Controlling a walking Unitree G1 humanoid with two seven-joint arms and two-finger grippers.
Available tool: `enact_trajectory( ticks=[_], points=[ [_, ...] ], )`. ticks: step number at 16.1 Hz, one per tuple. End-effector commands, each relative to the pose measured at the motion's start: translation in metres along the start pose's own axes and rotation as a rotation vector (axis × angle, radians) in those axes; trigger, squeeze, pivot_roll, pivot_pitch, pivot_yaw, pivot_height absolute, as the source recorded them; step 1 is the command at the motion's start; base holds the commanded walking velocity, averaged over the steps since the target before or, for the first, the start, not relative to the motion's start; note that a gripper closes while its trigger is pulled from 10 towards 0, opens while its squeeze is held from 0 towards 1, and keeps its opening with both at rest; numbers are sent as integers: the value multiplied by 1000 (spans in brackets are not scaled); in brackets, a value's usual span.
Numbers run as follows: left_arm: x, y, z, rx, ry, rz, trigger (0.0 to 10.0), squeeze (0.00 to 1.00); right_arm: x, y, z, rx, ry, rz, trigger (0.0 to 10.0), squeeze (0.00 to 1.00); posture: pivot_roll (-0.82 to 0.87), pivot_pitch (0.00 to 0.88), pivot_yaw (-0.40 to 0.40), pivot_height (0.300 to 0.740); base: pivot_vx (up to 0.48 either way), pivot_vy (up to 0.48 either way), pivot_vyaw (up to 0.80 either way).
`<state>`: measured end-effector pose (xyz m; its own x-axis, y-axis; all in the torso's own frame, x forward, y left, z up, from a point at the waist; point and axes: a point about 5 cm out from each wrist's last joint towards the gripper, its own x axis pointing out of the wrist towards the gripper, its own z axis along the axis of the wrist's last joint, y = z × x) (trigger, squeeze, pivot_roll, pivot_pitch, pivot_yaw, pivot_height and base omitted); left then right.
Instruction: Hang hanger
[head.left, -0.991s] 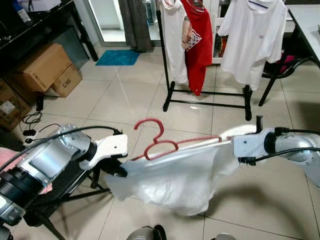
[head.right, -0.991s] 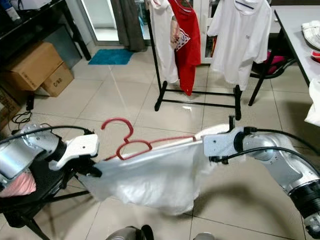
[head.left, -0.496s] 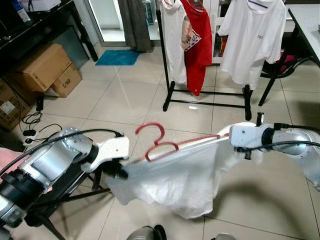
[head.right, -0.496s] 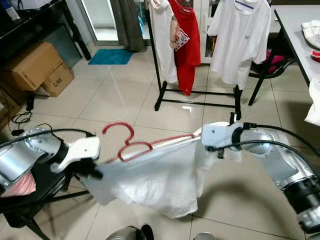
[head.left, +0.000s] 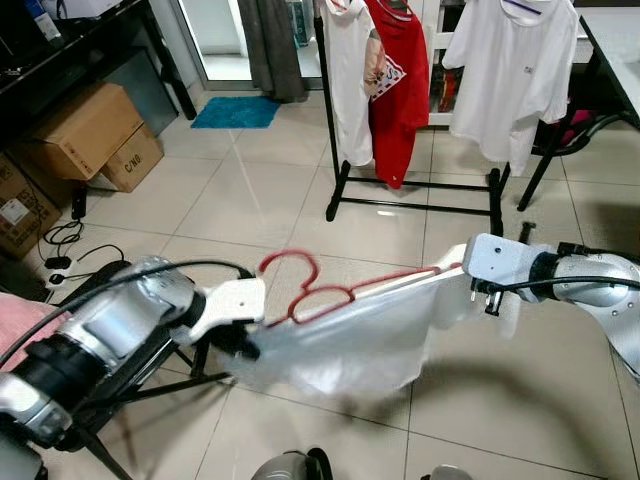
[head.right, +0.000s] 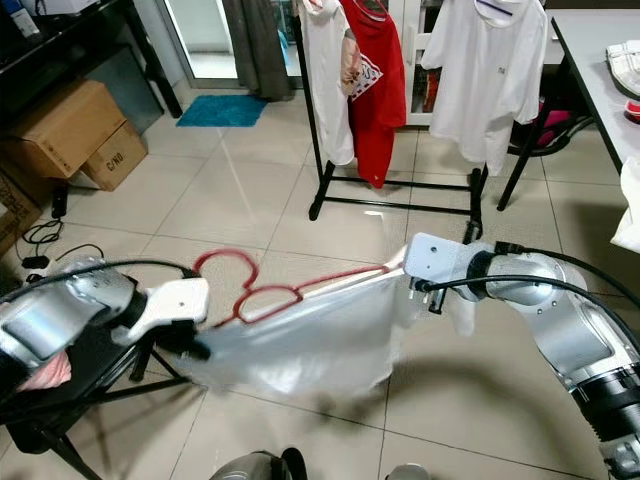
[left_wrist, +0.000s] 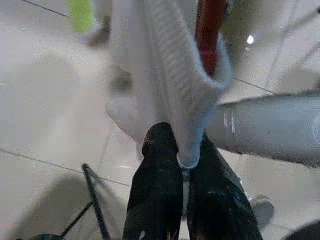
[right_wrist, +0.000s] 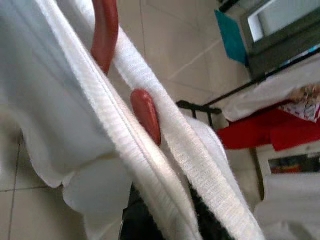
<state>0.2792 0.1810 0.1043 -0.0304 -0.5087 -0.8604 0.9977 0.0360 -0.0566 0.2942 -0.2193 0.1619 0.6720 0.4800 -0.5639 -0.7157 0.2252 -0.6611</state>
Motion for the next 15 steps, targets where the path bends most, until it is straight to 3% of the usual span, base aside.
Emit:
enact_trajectory(
  ticks=[1, 2, 4, 5, 8, 9, 11, 13, 15],
  points=[
    [-2, -4, -35, -99, 164, -23, 0, 0, -19, -26, -5, -30, 68, -92, 0, 0, -98, 69, 187, 740, 0, 0, 0],
    [-2, -3, -34, -96, 165, -21, 0, 0, -19, -26, -4, -40, 67, -87, 0, 0, -98, 69, 187, 740, 0, 0, 0],
    [-1, 2, -28, -82, 163, -21, 0, 0, -14, -20, 1, -71, 77, -32, 1922, 0, -101, 68, 187, 740, 0, 0, 0],
    [-1, 6, -25, -78, 154, -12, 0, 0, -13, -16, 1, -68, 92, -5, 39, 0, -103, 68, 187, 740, 0, 0, 0],
    [-8, 5, -28, -88, 154, -16, 0, 0, -15, -5, -27, -56, 244, 51, 0, 0, -107, 67, 190, 740, 0, 0, 0],
    [-14, 0, -40, -117, 192, -51, 0, 0, -18, 2, -51, -45, 363, 70, 0, 0, -106, 66, 196, 740, 0, 0, 0],
    [-16, -4, -50, -139, 245, -93, 0, 0, -21, 6, -67, -78, 471, 88, 0, 0, -103, 67, 198, 740, 0, 0, 0],
    [-12, -2, -50, -150, 274, -117, 0, 0, -17, 5, -68, -105, 498, 82, 0, 0, -86, 67, 191, 740, 0, 0, 0],
    [1, 5, -43, -150, 293, -138, 0, 0, -5, -5, -39, -50, 367, 9, 0, 0, -83, 63, 191, 740, 0, 0, 0]
  ],
)
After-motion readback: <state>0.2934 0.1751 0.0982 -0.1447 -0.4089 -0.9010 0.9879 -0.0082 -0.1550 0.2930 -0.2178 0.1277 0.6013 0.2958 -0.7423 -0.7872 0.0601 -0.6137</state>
